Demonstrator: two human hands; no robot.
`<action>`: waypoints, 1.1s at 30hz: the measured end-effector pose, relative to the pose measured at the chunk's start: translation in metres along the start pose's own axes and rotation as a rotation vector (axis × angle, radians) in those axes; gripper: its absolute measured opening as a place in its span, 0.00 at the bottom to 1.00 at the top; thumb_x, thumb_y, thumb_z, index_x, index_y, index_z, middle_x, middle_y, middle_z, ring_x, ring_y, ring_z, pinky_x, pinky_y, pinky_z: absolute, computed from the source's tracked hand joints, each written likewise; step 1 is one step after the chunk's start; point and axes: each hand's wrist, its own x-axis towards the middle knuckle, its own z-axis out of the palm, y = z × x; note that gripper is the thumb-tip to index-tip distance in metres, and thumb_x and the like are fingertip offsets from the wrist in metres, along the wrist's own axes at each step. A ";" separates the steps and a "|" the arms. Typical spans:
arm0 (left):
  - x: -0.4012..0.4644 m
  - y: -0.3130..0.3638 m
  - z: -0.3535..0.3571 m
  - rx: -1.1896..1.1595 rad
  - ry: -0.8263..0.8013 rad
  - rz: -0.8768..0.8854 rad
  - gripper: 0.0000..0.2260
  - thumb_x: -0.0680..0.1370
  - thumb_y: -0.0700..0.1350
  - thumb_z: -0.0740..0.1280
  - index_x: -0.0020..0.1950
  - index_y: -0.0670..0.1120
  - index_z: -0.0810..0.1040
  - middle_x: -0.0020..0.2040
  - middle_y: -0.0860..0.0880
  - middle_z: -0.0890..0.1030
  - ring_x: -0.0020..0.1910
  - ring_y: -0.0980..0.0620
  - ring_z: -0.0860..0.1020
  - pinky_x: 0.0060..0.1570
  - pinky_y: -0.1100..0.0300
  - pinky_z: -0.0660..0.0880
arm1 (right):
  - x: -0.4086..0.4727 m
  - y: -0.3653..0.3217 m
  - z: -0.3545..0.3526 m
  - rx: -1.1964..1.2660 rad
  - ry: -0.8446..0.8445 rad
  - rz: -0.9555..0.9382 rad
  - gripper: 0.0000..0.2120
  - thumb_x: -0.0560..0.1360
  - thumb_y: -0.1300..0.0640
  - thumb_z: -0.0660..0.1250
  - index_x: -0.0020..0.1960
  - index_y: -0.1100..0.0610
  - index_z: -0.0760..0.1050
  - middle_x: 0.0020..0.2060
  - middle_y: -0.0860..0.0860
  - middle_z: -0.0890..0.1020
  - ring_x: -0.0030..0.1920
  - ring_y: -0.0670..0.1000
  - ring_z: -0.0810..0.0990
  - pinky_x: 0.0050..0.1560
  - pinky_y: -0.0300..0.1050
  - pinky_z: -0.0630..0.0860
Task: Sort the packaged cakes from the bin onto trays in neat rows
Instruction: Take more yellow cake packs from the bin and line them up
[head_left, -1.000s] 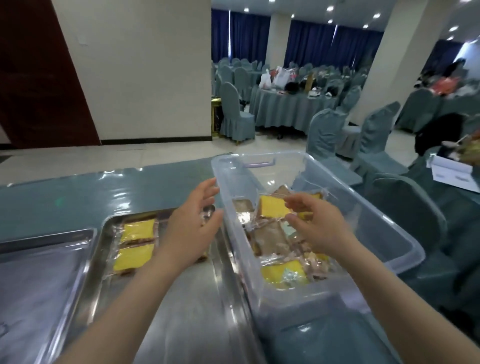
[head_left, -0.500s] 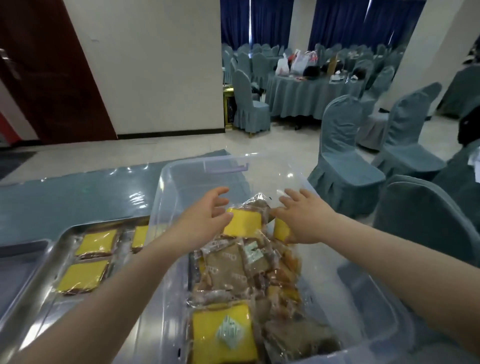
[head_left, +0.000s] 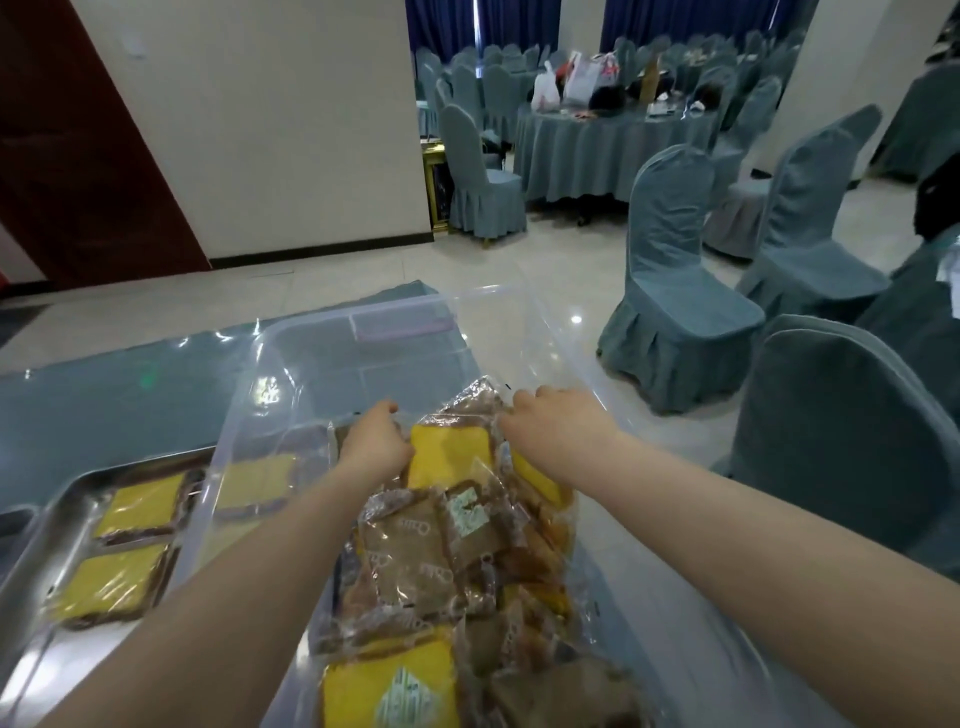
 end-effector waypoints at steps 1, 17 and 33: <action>-0.001 0.001 -0.002 -0.007 0.011 0.001 0.27 0.71 0.36 0.70 0.69 0.43 0.67 0.38 0.49 0.76 0.44 0.46 0.77 0.45 0.56 0.73 | 0.000 0.000 -0.001 0.031 -0.012 0.002 0.16 0.77 0.64 0.60 0.63 0.56 0.73 0.59 0.56 0.73 0.55 0.59 0.77 0.41 0.49 0.65; -0.085 0.017 -0.153 -0.656 0.268 0.259 0.12 0.73 0.37 0.70 0.56 0.45 0.77 0.39 0.50 0.76 0.38 0.53 0.75 0.41 0.60 0.75 | -0.016 -0.019 -0.054 0.868 0.488 0.391 0.10 0.74 0.65 0.67 0.51 0.52 0.81 0.47 0.48 0.83 0.47 0.46 0.78 0.52 0.38 0.72; -0.199 -0.165 -0.296 -1.196 0.227 0.154 0.10 0.77 0.36 0.63 0.51 0.48 0.81 0.41 0.50 0.83 0.36 0.55 0.78 0.41 0.59 0.74 | -0.014 -0.229 -0.181 1.203 0.774 0.240 0.18 0.72 0.66 0.68 0.35 0.43 0.77 0.37 0.40 0.81 0.42 0.39 0.78 0.43 0.33 0.72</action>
